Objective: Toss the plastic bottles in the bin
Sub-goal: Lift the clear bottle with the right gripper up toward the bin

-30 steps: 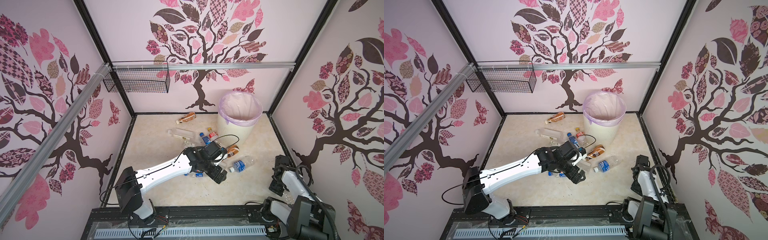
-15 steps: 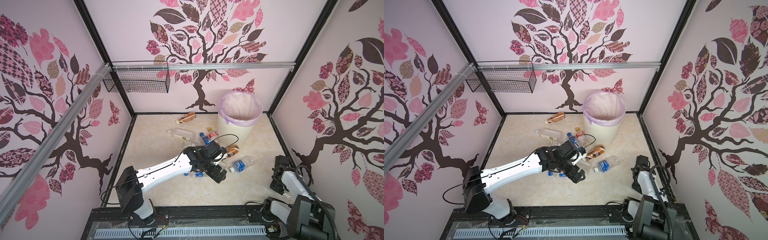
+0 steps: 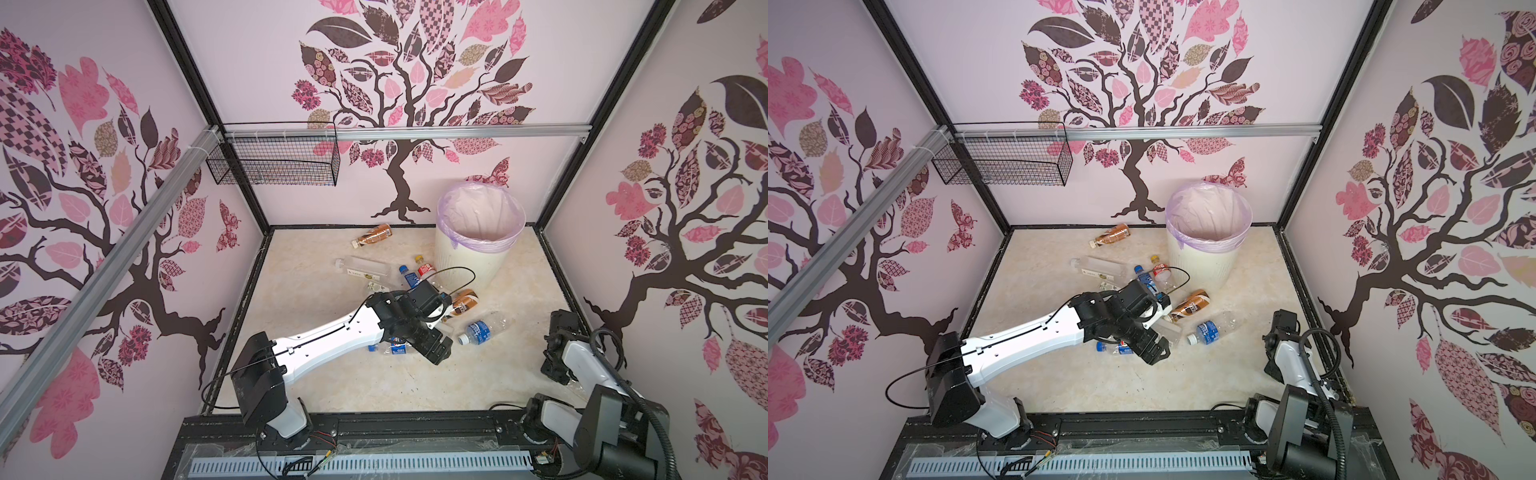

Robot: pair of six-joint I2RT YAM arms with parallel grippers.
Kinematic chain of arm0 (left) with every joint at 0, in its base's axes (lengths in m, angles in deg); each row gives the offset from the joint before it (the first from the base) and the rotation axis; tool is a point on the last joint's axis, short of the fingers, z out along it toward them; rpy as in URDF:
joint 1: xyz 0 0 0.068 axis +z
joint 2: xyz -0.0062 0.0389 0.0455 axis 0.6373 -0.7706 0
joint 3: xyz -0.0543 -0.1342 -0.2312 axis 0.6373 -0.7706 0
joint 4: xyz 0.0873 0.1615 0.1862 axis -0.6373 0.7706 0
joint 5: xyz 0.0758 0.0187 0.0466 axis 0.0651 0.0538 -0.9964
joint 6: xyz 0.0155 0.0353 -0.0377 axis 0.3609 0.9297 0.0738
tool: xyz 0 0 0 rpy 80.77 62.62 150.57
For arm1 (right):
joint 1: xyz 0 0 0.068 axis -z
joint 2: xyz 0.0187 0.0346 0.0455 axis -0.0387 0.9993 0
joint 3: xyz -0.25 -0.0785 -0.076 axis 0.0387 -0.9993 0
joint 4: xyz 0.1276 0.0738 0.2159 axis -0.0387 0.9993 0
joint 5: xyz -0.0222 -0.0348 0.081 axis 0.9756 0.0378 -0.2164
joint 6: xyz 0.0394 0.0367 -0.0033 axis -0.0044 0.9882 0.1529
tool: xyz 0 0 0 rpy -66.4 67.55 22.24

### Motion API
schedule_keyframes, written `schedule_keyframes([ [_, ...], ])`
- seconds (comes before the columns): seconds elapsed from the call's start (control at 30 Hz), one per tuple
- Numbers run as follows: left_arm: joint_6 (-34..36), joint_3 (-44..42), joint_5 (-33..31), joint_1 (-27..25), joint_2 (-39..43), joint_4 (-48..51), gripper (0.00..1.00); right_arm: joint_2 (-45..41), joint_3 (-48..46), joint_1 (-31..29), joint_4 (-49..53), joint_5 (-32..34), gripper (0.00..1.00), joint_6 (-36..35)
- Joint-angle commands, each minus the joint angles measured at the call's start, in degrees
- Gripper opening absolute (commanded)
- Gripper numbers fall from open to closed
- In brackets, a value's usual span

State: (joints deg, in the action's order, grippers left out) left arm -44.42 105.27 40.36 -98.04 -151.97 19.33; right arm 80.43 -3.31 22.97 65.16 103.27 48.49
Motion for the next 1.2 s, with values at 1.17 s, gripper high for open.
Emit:
schedule_keyframes([
  [1.17,-2.28,-0.47,0.36,3.14,3.91,-3.66,0.98,-0.4,-3.3,-0.22,-12.93,-12.97,0.08,-20.09],
])
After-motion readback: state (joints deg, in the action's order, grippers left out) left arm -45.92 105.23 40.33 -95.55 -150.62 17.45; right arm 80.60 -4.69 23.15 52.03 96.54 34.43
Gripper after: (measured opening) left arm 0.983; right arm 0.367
